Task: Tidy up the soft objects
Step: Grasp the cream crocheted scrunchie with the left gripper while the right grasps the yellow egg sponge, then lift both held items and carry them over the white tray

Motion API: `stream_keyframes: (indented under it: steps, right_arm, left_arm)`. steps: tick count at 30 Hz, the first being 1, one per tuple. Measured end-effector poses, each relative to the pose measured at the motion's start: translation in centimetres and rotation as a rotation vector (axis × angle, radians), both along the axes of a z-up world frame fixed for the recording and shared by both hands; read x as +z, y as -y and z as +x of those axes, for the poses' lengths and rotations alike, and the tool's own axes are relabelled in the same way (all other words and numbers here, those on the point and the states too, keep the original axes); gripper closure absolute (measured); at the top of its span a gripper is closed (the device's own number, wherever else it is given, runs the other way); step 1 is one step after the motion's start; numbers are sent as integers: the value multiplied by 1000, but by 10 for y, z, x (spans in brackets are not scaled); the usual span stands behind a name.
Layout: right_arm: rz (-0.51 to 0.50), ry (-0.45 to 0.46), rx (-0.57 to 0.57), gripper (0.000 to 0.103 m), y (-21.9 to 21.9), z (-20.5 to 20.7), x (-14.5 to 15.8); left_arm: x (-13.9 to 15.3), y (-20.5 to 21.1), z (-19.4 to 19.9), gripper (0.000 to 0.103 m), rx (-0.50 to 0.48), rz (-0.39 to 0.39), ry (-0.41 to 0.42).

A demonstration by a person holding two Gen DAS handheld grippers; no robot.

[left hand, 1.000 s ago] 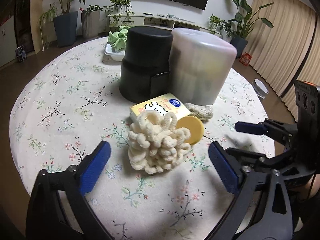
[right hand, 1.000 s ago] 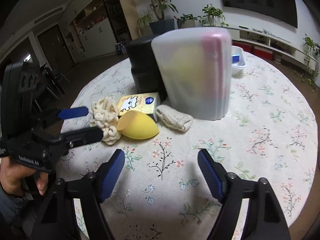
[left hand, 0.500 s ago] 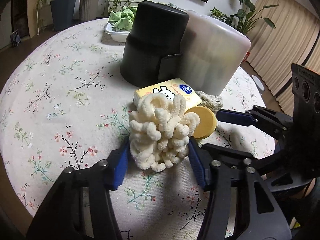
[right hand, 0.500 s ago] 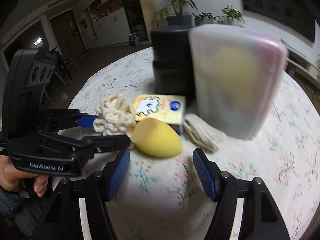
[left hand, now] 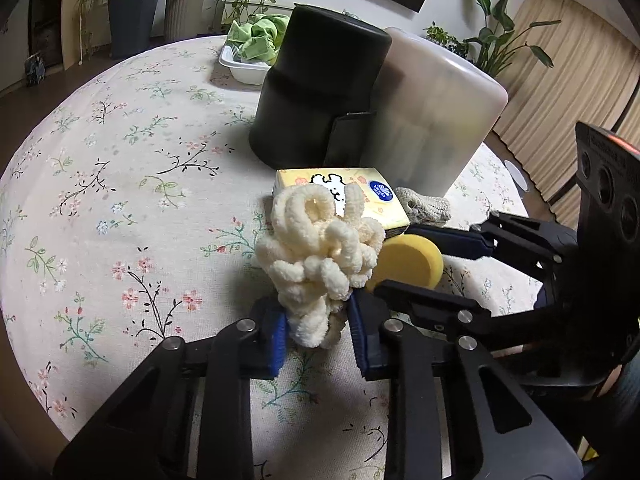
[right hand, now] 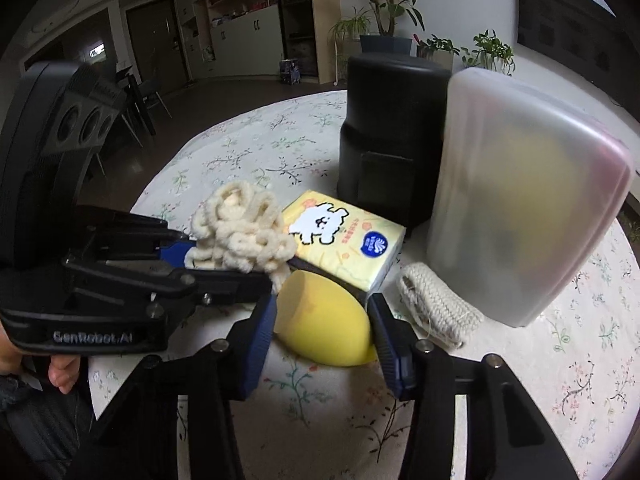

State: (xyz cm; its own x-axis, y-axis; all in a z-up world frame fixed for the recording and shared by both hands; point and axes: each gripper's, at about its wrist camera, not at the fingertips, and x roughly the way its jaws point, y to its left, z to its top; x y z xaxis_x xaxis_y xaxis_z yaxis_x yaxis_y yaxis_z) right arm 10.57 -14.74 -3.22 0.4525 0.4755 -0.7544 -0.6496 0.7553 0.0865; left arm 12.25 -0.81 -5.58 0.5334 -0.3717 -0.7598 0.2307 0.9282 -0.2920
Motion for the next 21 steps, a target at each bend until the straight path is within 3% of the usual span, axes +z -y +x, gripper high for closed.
stream_keyframes:
  steps: [14,21]
  right_arm:
    - [82,-53,-100,55,49,-35,9]
    - [106,-68,-188,55,96,-43,21]
  left_arm:
    - [9,1,-17,82,7,-18,28]
    - [18,3,-32,82,-1,-12,42]
